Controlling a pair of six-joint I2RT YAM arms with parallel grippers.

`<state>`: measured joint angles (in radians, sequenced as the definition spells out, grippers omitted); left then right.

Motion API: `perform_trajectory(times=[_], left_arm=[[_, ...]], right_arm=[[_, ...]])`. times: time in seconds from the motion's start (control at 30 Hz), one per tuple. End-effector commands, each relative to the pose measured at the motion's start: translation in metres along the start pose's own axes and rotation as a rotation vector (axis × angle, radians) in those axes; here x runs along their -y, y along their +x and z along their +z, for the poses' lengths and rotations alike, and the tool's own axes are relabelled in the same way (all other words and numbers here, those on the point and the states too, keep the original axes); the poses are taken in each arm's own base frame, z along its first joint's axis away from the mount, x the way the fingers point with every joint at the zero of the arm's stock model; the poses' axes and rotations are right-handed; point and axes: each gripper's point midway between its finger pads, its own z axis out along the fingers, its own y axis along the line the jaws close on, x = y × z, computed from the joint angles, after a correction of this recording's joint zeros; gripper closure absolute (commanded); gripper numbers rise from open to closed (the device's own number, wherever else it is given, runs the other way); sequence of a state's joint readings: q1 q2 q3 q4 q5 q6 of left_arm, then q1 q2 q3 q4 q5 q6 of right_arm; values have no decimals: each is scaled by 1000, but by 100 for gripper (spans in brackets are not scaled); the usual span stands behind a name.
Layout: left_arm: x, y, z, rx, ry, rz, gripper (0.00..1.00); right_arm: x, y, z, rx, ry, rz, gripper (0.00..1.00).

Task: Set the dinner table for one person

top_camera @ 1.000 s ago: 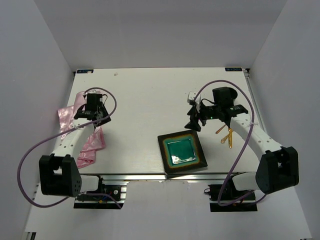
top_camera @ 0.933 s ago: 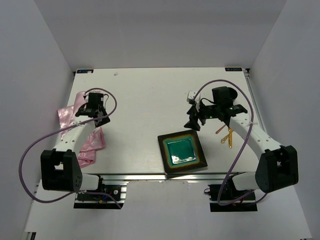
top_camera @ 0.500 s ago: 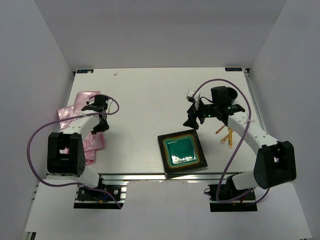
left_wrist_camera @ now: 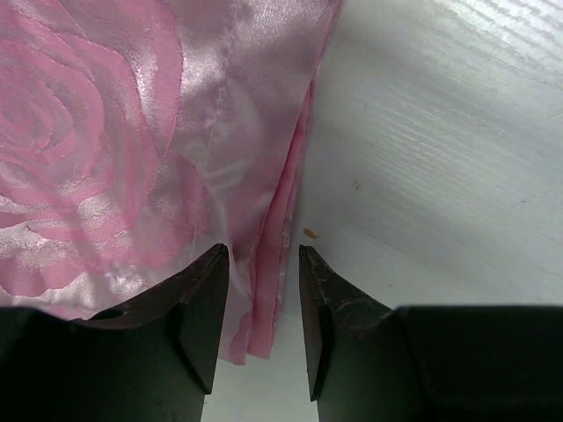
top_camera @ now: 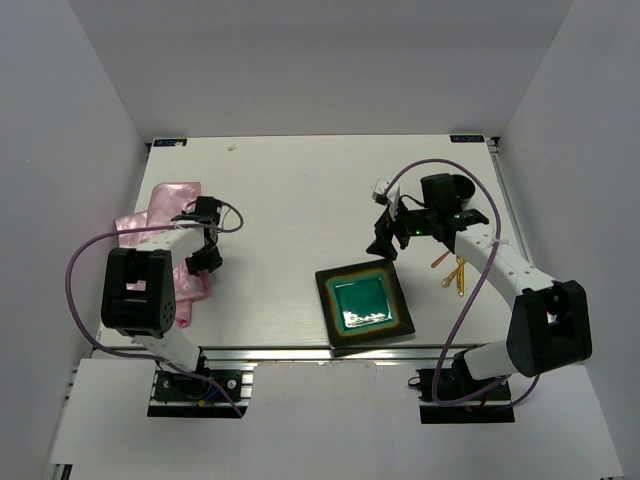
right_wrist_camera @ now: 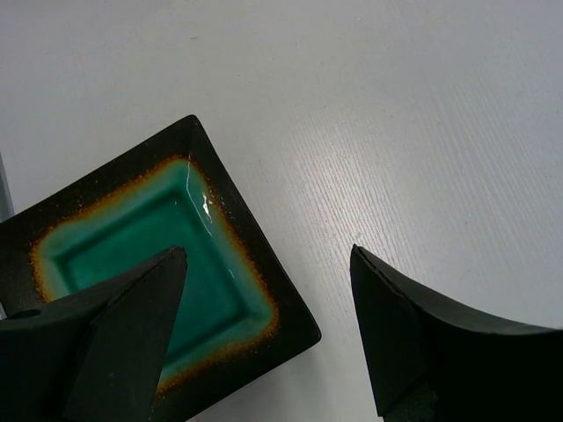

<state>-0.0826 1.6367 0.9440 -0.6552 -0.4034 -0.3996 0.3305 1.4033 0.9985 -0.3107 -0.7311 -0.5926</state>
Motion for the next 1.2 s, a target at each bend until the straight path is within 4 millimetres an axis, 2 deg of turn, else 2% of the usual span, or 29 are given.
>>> perform_trajectory(times=[0.0, 0.13, 0.23, 0.37, 0.4, 0.5, 0.57, 0.63, 0.7, 0.8, 0.83, 0.9, 1.0, 1.03, 1.1, 1.17], left_arm=[[4, -3, 3, 17, 16, 13, 52], [2, 3, 11, -4, -3, 31, 52], [0, 10, 17, -21, -8, 27, 59], [0, 15, 21, -37, -3, 22, 77], [-1, 15, 21, -37, -3, 23, 86], [4, 13, 19, -43, 19, 21, 100], [16, -2, 12, -22, 77, 2, 100], [26, -8, 6, -13, 134, -17, 100], [34, -25, -3, 13, 171, -41, 100], [31, -37, -11, 27, 148, -53, 100], [28, -39, -12, 31, 133, -51, 99], [16, -37, -11, 32, 76, -38, 64], [12, -32, -7, 22, 55, -22, 62], [11, -31, -6, 21, 48, -18, 59], [12, -28, -3, 18, 49, -14, 46], [12, -26, 0, 11, 45, -12, 44]], right_arm=[[2, -2, 1, 8, 8, -4, 20], [2, -2, 0, 6, 9, -3, 20], [4, -3, 0, 4, 18, -6, 20], [4, -2, -2, -2, 24, -10, 20], [3, -1, -2, -5, 23, -9, 19], [3, 0, -3, -7, 27, -11, 20], [4, 1, -4, -7, 33, -12, 19], [4, 1, -5, -7, 38, -15, 19], [5, 1, -6, -6, 44, -14, 19], [6, 0, -9, 1, 52, -13, 19], [6, -1, -10, 4, 56, -13, 19], [5, 1, -10, 5, 59, -13, 19], [4, 4, -11, 2, 61, -7, 19], [4, 4, -11, 2, 61, -5, 19], [4, 5, -11, 2, 61, -7, 18], [4, 5, -11, 2, 61, -4, 18]])
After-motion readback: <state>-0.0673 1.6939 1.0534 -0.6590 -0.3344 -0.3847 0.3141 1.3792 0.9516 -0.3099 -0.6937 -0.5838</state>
